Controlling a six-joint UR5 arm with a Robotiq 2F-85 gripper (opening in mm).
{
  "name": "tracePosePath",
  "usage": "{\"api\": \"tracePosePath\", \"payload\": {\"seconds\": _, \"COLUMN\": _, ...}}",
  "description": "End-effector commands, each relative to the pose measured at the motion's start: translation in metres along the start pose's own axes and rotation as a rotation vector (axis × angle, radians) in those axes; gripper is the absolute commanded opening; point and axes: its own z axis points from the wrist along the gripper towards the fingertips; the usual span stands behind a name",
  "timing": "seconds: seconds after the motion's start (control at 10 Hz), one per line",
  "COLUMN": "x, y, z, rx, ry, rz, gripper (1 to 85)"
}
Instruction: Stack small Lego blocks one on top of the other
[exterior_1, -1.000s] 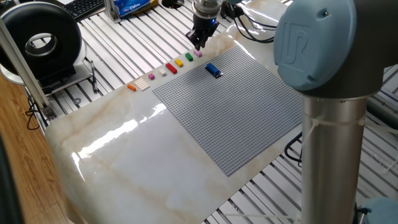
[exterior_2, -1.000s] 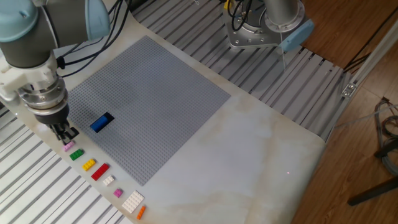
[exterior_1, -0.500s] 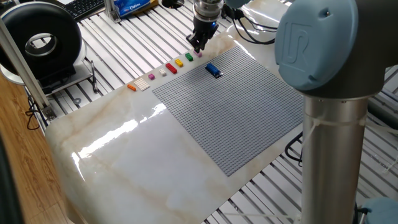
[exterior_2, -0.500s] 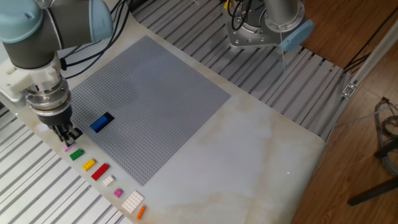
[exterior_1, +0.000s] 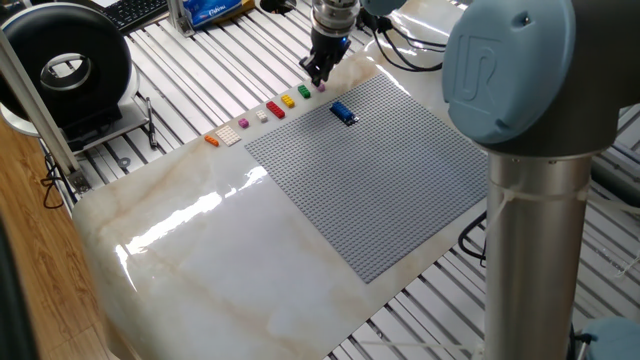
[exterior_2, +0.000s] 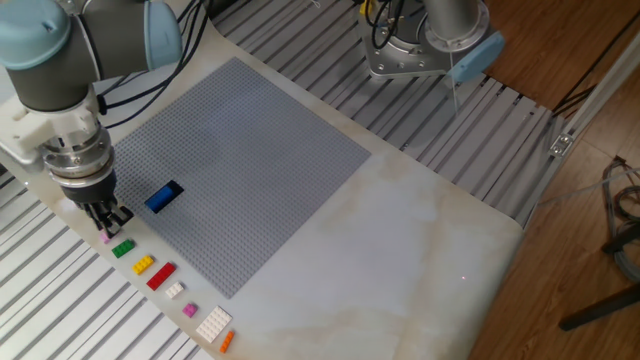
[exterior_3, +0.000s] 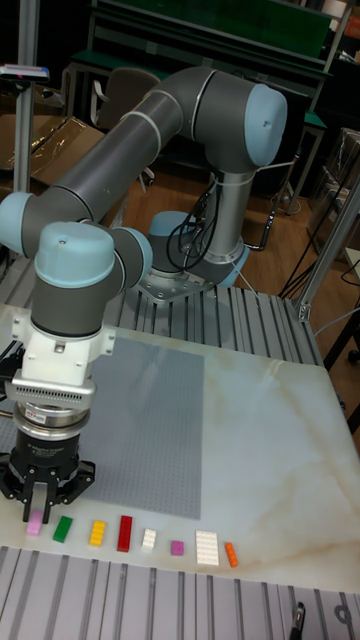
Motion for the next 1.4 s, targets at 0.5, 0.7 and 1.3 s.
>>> {"api": "tracePosePath", "payload": {"seconds": 0.5, "x": 0.001, "y": -0.002, "z": 0.006, "rx": -0.011, "ry": -0.006, "rz": 0.008, "gripper": 27.3}}
{"api": "tracePosePath", "payload": {"seconds": 0.7, "x": 0.001, "y": -0.003, "z": 0.006, "rx": -0.008, "ry": -0.007, "rz": 0.013, "gripper": 23.3}}
{"api": "tracePosePath", "payload": {"seconds": 1.3, "x": 0.011, "y": -0.004, "z": -0.001, "rx": 0.012, "ry": 0.024, "rz": 0.061, "gripper": 1.0}}
